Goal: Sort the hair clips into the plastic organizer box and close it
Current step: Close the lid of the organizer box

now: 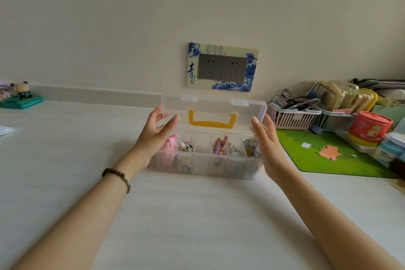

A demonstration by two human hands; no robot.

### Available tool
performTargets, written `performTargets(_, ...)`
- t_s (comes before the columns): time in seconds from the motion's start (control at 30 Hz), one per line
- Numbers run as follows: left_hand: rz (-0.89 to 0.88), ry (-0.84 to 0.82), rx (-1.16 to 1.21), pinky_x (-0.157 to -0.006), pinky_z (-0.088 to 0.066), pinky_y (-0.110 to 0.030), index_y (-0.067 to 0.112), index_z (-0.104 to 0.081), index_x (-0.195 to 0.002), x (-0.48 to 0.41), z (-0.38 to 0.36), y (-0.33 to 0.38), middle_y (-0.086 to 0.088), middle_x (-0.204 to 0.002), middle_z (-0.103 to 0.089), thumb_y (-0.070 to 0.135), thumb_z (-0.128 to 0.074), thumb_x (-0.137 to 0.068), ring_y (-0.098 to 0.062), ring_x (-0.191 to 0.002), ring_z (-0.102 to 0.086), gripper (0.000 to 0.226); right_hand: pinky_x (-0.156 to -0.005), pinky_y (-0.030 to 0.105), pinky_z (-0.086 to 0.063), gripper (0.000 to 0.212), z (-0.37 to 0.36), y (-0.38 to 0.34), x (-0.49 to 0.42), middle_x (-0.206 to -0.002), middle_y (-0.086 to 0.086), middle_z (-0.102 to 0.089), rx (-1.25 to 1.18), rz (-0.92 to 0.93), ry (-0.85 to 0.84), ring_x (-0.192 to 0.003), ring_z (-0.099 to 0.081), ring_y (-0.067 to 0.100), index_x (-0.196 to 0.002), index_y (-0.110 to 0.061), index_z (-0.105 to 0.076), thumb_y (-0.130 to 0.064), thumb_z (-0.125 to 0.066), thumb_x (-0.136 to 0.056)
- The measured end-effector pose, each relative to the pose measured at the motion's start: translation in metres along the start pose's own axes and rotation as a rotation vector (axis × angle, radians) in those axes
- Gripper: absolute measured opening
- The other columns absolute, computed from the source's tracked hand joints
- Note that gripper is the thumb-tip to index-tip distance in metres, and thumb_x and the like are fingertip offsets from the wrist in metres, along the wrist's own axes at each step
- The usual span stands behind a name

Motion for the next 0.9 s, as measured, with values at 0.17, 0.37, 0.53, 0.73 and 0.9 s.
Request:
performTargets(0.17,-0.143,0.076,-0.009,-0.079,-0.051,-0.019,0.031,-0.054,-0.104,0.007,-0.001,0.017,0.002,-0.114,-0.056,0.074,-0.058,-0.057,-0.009,-0.103,-0.054,0.064,-0.084,0.022,-0.037,0.067,0.000,-0.016,0.007,-0.125,-0.008,-0.055,0.039,0.099,-0.011,-0.116,-0.049,0.006,-0.126,-0.023,-0.046,-0.066,-0.047,-0.075)
performTargets(0.37,-0.195,0.009,-0.175,-0.076,-0.041,-0.023,0.017,-0.060,-0.066,0.004,0.007,0.023,0.007,-0.071,-0.064,0.062,-0.057,-0.066,-0.006,-0.073,-0.055,0.044,-0.084,0.025,-0.041,0.045,0.004,-0.017,0.008,-0.109,-0.006,-0.066,0.184,0.106,-0.137,-0.106,-0.059,0.011,-0.085,-0.014,-0.064,-0.056,-0.056,-0.073)
performTargets(0.53,-0.122,-0.156,-0.369,-0.090,-0.033,-0.015,0.034,-0.058,-0.104,0.004,0.002,0.008,0.013,-0.116,-0.058,0.056,-0.068,-0.062,-0.004,-0.117,-0.046,0.049,-0.109,0.041,-0.031,0.047,0.004,-0.007,0.006,-0.147,-0.010,-0.034,0.254,0.054,-0.288,-0.135,-0.033,0.015,-0.108,-0.034,-0.058,-0.045,-0.073,-0.065)
performTargets(0.73,0.053,-0.267,-0.371,-0.100,-0.022,-0.024,0.036,-0.028,-0.139,0.011,-0.006,-0.003,0.013,-0.149,-0.026,0.068,-0.064,-0.050,-0.005,-0.137,-0.018,0.101,-0.108,0.040,-0.029,0.085,-0.003,0.001,0.014,-0.152,0.001,-0.024,0.287,-0.102,-0.373,-0.138,-0.025,0.021,-0.138,-0.036,-0.033,-0.046,-0.070,-0.063)
performTargets(0.9,0.241,-0.296,-0.419,-0.104,-0.020,-0.030,0.029,0.003,-0.145,0.016,-0.002,-0.007,0.006,-0.155,-0.009,0.073,-0.065,-0.049,-0.013,-0.140,-0.015,0.126,-0.110,0.043,-0.028,0.099,-0.001,0.005,0.013,-0.155,0.003,-0.017,0.310,-0.172,-0.362,-0.139,-0.023,0.025,-0.144,-0.033,-0.021,-0.045,-0.072,-0.061)
Point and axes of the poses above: each hand's wrist, its own x-axis away from the middle knuckle, its own z-axis out of the back of the hand, y = z × x, the point moved 8 cm from there along -x, towards the middle knuckle
